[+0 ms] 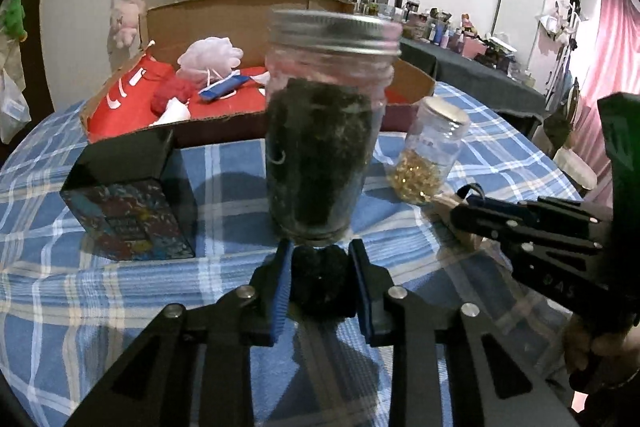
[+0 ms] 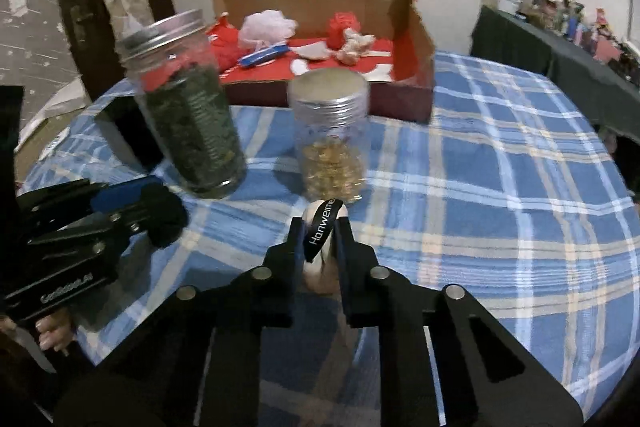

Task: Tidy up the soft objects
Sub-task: 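Lift the scrunchie and powder puff and carry both toward the red box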

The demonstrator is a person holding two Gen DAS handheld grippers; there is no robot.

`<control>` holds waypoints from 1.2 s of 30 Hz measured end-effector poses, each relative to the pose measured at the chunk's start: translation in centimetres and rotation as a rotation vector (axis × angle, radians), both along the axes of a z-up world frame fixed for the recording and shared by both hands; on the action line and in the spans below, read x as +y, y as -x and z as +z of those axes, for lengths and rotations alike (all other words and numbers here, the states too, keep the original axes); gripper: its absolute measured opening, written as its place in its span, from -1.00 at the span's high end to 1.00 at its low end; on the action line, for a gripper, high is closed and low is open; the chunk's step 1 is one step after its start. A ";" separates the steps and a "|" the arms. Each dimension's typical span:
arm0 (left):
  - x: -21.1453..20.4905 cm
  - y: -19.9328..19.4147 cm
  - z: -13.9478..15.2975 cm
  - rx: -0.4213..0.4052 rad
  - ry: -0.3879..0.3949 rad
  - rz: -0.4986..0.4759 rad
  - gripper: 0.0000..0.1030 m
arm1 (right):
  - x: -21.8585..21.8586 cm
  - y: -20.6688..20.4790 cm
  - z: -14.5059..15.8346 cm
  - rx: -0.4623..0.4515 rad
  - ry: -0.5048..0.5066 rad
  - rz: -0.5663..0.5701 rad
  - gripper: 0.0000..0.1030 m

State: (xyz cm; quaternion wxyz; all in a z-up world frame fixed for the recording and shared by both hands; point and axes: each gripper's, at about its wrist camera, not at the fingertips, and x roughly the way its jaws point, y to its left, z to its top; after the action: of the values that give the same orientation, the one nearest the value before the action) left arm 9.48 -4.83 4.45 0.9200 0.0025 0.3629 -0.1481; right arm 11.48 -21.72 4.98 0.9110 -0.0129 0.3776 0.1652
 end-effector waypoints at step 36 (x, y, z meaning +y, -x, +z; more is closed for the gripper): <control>1.4 0.5 2.2 -0.036 -0.002 -0.046 0.43 | 4.1 2.7 2.0 -0.070 -0.097 0.111 0.77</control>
State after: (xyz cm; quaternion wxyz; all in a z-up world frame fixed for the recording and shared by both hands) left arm 8.96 -3.43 6.68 0.9228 0.0146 0.3460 -0.1685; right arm 8.82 -17.62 6.99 0.9126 0.0046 0.3358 0.2332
